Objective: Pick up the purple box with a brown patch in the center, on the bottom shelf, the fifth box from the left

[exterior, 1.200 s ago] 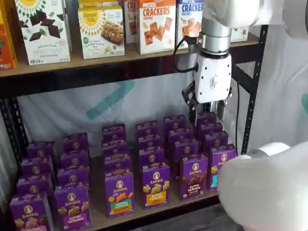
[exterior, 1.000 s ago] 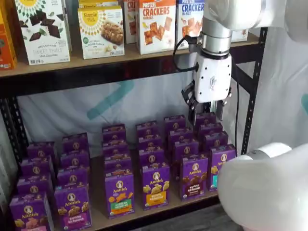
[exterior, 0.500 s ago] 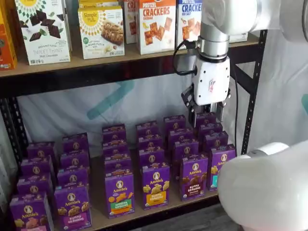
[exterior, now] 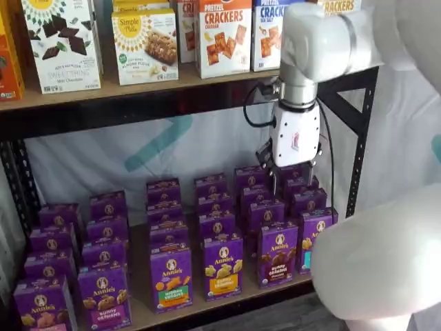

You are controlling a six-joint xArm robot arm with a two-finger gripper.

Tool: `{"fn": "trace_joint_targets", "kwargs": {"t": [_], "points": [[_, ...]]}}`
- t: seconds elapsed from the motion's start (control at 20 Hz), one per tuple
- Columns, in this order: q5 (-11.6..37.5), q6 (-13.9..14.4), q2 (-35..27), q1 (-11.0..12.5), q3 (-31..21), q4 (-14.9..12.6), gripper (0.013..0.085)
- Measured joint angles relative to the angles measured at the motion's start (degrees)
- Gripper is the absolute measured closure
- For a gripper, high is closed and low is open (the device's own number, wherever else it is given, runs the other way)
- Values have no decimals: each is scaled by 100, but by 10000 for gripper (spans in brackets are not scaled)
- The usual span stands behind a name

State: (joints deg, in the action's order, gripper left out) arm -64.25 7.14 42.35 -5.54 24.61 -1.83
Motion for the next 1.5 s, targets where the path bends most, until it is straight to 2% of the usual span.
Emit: {"fn": "trace_joint_targets", "kwargs": {"t": [0.2, 0.45, 0.7, 1.15, 1.5], "points": [[693, -164, -619, 175, -40, 12, 130], [1331, -421, -1326, 397, 44, 90, 130], [1947, -611, -2192, 623, 241, 42, 130], [3208, -781, -3654, 879, 462, -59, 130], [4021, -1122, -4672, 986, 746, 202, 130]]}}
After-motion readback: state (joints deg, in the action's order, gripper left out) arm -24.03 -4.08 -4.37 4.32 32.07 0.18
